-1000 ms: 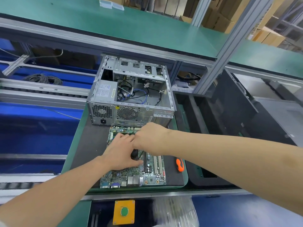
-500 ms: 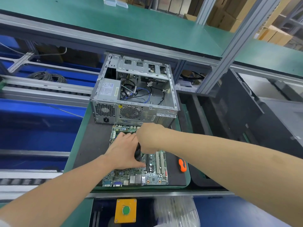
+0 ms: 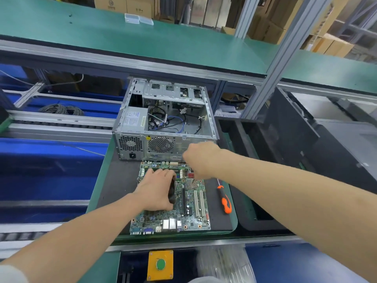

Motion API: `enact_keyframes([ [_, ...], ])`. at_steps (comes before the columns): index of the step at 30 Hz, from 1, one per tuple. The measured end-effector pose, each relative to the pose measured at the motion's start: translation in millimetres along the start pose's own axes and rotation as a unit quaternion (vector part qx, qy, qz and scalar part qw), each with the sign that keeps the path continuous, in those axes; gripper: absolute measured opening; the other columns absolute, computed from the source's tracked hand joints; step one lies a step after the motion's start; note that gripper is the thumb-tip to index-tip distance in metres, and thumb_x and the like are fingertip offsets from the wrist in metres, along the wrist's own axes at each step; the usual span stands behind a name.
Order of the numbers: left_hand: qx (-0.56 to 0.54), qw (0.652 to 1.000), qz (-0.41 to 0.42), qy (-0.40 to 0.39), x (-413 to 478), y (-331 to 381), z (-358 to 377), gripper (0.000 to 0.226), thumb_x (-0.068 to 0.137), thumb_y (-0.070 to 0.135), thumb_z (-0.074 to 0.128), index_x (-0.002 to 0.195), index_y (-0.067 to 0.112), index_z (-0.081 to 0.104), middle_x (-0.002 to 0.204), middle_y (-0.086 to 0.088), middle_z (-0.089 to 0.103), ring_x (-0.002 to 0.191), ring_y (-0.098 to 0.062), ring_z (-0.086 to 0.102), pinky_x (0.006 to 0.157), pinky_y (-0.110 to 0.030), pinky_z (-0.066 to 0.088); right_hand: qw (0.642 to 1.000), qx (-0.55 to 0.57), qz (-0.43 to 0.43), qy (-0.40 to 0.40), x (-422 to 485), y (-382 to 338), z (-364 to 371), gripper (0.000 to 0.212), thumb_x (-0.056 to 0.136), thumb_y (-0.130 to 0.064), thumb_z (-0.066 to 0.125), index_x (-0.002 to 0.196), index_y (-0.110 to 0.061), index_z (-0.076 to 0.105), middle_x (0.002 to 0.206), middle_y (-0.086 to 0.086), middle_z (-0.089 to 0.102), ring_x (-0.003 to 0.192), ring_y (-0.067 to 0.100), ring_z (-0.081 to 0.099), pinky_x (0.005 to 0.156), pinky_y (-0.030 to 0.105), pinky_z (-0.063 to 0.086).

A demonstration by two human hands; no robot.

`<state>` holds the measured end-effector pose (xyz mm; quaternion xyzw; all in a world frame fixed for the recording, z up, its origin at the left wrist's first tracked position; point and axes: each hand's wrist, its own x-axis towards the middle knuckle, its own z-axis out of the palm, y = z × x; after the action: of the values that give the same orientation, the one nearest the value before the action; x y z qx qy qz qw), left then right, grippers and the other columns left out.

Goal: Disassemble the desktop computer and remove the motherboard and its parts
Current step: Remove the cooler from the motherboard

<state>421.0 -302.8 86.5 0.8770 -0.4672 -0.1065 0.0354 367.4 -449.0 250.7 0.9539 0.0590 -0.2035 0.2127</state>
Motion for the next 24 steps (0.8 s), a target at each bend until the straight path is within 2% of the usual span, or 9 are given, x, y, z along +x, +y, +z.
enact_keyframes([
  [2,-0.013,1.000,0.006,0.013,-2,-1,0,0.093,0.054,0.071,0.064,0.133,0.027,0.043,0.119,0.012,0.054,0.106,-0.014,0.050,0.096,-0.038,0.035,0.997,0.049,0.063,-0.004,1,15,6,0.020,0.092,-0.025,0.068,0.096,-0.016,0.050,0.080,0.000,0.044,0.069,0.024,0.053,0.046,0.029,0.033],
  [4,-0.018,1.000,0.013,0.013,-4,-2,0,0.095,0.052,0.073,0.064,0.134,0.028,0.044,0.119,0.013,0.054,0.106,-0.013,0.050,0.096,-0.036,0.034,0.991,0.107,0.084,-0.012,3,23,13,0.029,0.094,-0.037,0.070,0.097,-0.011,0.056,0.084,0.002,0.053,0.067,0.023,0.055,0.053,0.032,0.043],
  [5,-0.015,1.000,0.017,0.007,-3,-2,0,0.096,0.051,0.073,0.063,0.134,0.028,0.044,0.118,0.013,0.054,0.106,-0.013,0.050,0.096,-0.035,0.034,0.987,0.135,0.085,-0.016,4,25,17,0.035,0.094,-0.042,0.070,0.094,-0.010,0.057,0.083,0.002,0.054,0.066,0.022,0.055,0.056,0.033,0.046],
  [7,0.001,1.000,0.024,0.001,-1,0,0,0.097,0.051,0.074,0.063,0.133,0.027,0.045,0.119,0.013,0.055,0.106,-0.013,0.051,0.097,-0.035,0.035,0.982,0.168,0.083,-0.016,6,24,22,0.046,0.093,-0.048,0.072,0.079,-0.010,0.050,0.076,0.002,0.052,0.060,0.018,0.051,0.051,0.031,0.043],
  [10,0.017,0.999,0.028,-0.001,1,2,0,0.097,0.053,0.074,0.064,0.134,0.026,0.044,0.124,0.011,0.056,0.109,-0.013,0.051,0.099,-0.036,0.036,0.978,0.193,0.079,0.000,9,19,24,0.048,0.090,-0.045,0.075,0.072,-0.011,0.047,0.070,0.002,0.051,0.055,0.017,0.049,0.045,0.026,0.035],
  [16,0.015,0.999,0.035,-0.009,3,-2,0,0.103,0.058,0.091,0.052,0.141,0.032,0.038,0.128,0.013,0.053,0.114,-0.016,0.052,0.103,-0.041,0.036,0.978,0.191,0.077,0.009,15,5,23,0.040,0.091,-0.031,0.073,0.069,-0.015,0.044,0.074,0.004,0.047,0.057,0.018,0.047,0.046,0.027,0.036],
  [21,0.030,0.999,0.028,-0.006,4,-1,2,0.101,0.059,0.091,0.050,0.139,0.032,0.040,0.118,0.012,0.051,0.108,-0.017,0.051,0.098,-0.042,0.036,0.982,0.176,0.070,0.009,20,0,22,0.041,0.092,-0.032,0.073,0.071,-0.014,0.044,0.077,0.006,0.046,0.060,0.020,0.049,0.052,0.032,0.043],
  [24,0.033,0.999,0.029,-0.007,5,0,2,0.098,0.058,0.090,0.050,0.136,0.031,0.041,0.113,0.013,0.049,0.105,-0.017,0.050,0.094,-0.042,0.035,0.983,0.171,0.063,0.002,23,-1,22,0.040,0.093,-0.034,0.072,0.072,-0.013,0.044,0.079,0.006,0.047,0.061,0.021,0.051,0.050,0.032,0.041],
])
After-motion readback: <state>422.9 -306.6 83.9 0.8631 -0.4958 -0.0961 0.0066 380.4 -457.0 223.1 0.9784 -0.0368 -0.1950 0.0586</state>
